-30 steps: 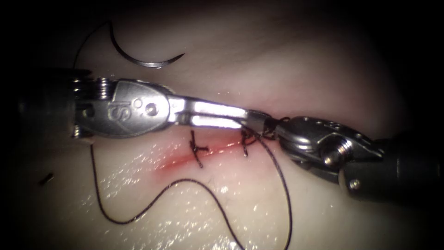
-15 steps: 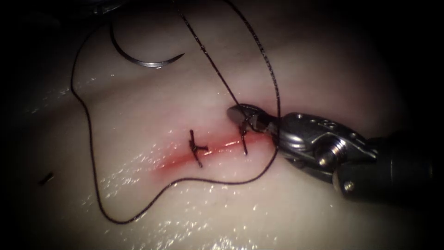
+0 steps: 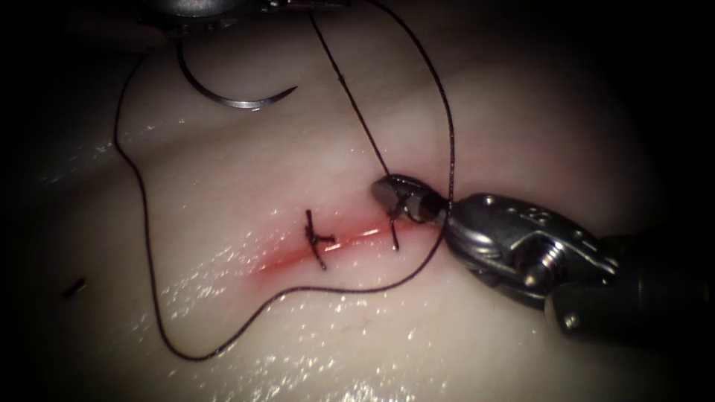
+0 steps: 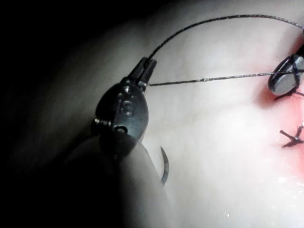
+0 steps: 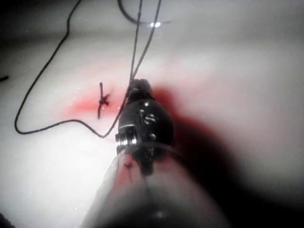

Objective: Wound Closure
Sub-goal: Tighten the suture by pulling down with the right and up with the left hand.

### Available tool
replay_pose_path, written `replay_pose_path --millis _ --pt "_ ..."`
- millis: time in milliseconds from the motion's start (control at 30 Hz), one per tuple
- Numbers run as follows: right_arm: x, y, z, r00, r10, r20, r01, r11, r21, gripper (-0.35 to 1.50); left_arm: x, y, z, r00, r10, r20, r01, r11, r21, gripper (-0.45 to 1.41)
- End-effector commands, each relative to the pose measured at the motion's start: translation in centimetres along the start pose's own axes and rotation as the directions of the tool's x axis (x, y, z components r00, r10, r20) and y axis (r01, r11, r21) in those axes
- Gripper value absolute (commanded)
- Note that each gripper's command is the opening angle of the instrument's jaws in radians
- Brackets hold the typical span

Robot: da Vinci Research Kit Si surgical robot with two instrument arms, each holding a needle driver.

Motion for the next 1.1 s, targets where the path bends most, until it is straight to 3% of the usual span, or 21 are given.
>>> replay_pose_path --millis 33,333,633,767,933,1100 --pt "-0.03 -0.04 0.07 1.0 -0.001 0.0 0.001 1.0 0.002 -0.35 -0.03 -0.03 0.07 1.0 -0.003 -0.002 0.003 1.0 -0.001 -0.45" --pt "-0.01 -0.03 0.08 1.0 -0.005 -0.014 0.005 1.0 0.0 -0.35 -0.04 0.14 0.08 0.999 -0.046 -0.022 0.044 0.997 -0.062 -0.45" --pt "-0.02 -0.03 0.08 1.0 -0.005 -0.013 0.005 1.0 0.001 -0.35 0.21 0.31 0.01 0.995 -0.088 -0.055 0.083 0.993 -0.088 -0.45" --pt "-0.03 -0.03 0.07 1.0 -0.012 -0.014 0.012 1.0 0.0 -0.35 0.25 0.19 -0.02 0.995 -0.075 -0.067 0.069 0.994 -0.085 -0.45" --pt "-0.07 0.03 0.0 1.0 -0.025 -0.015 0.025 1.0 -0.001 -0.35 0.46 -0.41 -0.04 0.997 -0.038 -0.072 0.036 0.999 -0.031 -0.45" --pt "-0.1 0.02 -0.03 1.0 -0.026 -0.016 0.026 1.0 -0.002 -0.35 0.53 -0.62 0.0 0.999 0.001 -0.052 0.0 1.0 0.005 -0.45"
